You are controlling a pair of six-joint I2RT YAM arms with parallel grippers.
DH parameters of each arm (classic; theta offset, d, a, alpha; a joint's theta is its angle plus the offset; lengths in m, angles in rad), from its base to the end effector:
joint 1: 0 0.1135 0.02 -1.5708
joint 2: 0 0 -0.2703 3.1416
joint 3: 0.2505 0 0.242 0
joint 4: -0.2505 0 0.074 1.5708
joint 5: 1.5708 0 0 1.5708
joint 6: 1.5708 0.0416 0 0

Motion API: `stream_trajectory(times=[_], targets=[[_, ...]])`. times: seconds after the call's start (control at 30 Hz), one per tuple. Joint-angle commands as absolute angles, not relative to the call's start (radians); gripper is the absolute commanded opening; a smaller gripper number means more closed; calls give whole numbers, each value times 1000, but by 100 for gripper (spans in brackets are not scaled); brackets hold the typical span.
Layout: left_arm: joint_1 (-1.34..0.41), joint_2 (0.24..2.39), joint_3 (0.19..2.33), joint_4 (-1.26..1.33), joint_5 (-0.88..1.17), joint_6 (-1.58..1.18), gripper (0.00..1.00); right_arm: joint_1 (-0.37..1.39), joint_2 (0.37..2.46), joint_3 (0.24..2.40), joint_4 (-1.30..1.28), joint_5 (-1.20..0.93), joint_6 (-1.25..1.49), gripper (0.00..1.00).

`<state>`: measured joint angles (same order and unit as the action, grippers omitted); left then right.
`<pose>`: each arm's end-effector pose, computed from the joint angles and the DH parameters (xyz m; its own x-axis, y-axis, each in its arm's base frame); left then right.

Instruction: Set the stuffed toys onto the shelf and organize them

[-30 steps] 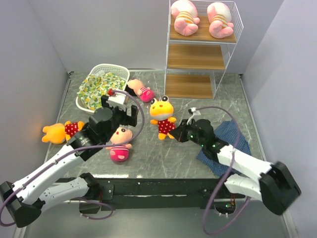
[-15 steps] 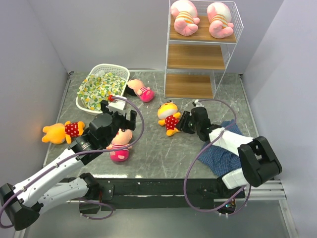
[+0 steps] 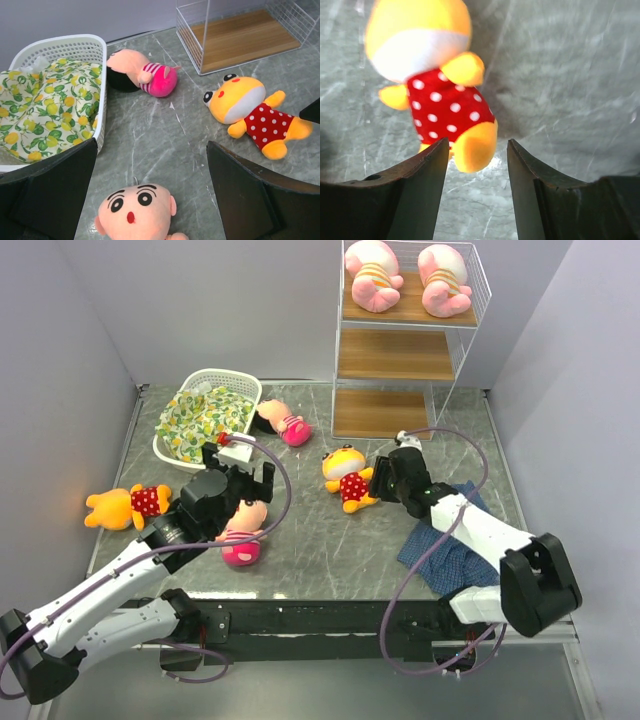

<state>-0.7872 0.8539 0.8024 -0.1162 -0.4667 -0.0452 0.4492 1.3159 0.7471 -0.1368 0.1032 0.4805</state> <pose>0.1468 -0.1208 0.3466 -0.1321 0.0754 -0.9884 0.3139 0.9490 0.0305 0.2446 0.1132 0.2245 -0.6850 0.1802 -0.7059 -0.0504 0.9549 0.2926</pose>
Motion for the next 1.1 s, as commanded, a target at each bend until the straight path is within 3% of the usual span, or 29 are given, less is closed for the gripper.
stream_trajectory(times=[0.0, 0.3, 0.63, 0.67, 0.77, 0.8, 0.83, 1.07], targets=[[-793, 816, 821, -58, -534, -40, 96, 514, 1244, 805, -134, 129, 316, 58], [-792, 798, 811, -51, -610, -34, 96, 620, 1327, 848, -46, 98, 236, 58], [-793, 759, 795, -31, -672, -26, 96, 655, 1594, 914, -25, 311, 193, 55], [-793, 755, 792, -28, -672, -26, 96, 657, 1598, 905, -12, 331, 192, 53], [-793, 761, 790, -26, -655, -23, 96, 657, 1582, 893, 23, 386, 196, 23], [-793, 765, 792, -29, -660, -25, 96, 655, 1572, 888, 32, 402, 201, 7], [-792, 772, 795, -38, -664, -26, 96, 655, 1543, 884, 57, 416, 201, 1], [-793, 773, 796, -35, -678, -23, 96, 609, 1476, 876, 166, 485, 235, 0]])
